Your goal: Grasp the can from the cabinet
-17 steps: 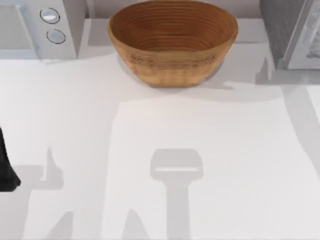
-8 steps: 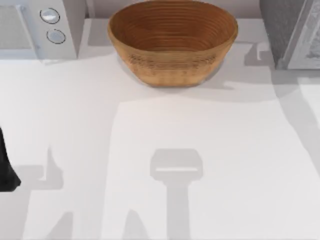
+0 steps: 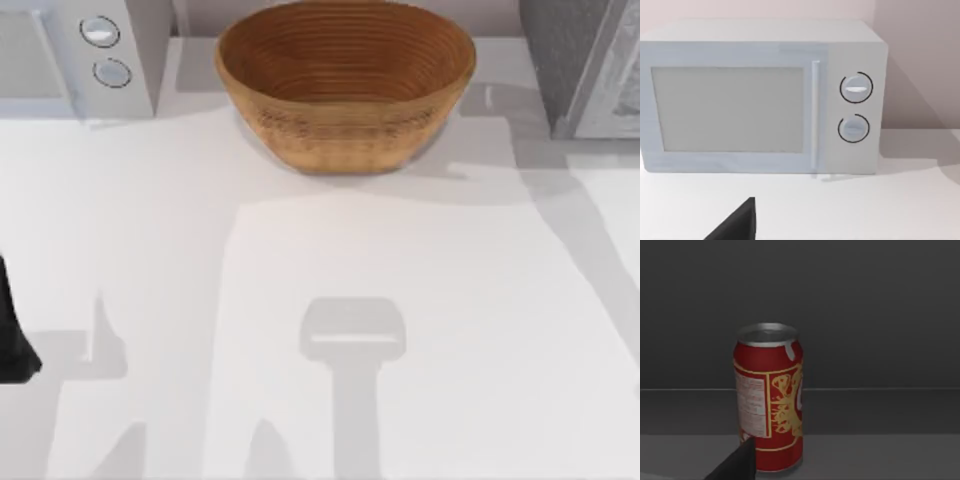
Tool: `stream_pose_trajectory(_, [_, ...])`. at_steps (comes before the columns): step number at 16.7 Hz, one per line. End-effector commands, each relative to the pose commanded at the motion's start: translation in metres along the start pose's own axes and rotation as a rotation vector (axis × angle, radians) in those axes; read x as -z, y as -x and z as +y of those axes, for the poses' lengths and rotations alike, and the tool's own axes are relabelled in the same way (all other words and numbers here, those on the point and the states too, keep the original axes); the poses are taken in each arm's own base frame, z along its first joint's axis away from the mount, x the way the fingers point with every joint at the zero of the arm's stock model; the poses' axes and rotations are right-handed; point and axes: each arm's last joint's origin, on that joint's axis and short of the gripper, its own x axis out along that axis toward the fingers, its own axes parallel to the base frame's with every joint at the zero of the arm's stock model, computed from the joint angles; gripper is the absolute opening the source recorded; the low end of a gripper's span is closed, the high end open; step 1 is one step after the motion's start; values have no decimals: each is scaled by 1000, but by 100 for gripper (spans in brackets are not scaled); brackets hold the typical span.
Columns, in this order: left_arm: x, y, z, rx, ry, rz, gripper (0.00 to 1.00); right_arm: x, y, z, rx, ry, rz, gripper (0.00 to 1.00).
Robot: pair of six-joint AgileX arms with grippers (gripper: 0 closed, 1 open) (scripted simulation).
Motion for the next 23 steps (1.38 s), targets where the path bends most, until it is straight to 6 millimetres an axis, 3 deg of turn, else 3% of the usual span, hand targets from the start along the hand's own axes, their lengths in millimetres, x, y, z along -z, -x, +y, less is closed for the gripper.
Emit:
stream_pose_trajectory(4, [0, 0, 0, 0, 0, 0, 100, 17, -26, 43, 4, 0, -3, 100])
stream_pose_trajectory(10, [0, 0, 0, 0, 0, 0, 100, 17, -30, 43, 4, 0, -1, 100])
stream_pose_trajectory(18, [0, 0, 0, 0, 0, 0, 100, 16, -82, 44, 4, 0, -4, 100])
stream_pose_trajectory(23, [0, 0, 0, 0, 0, 0, 100, 17, -87, 44, 4, 0, -4, 100])
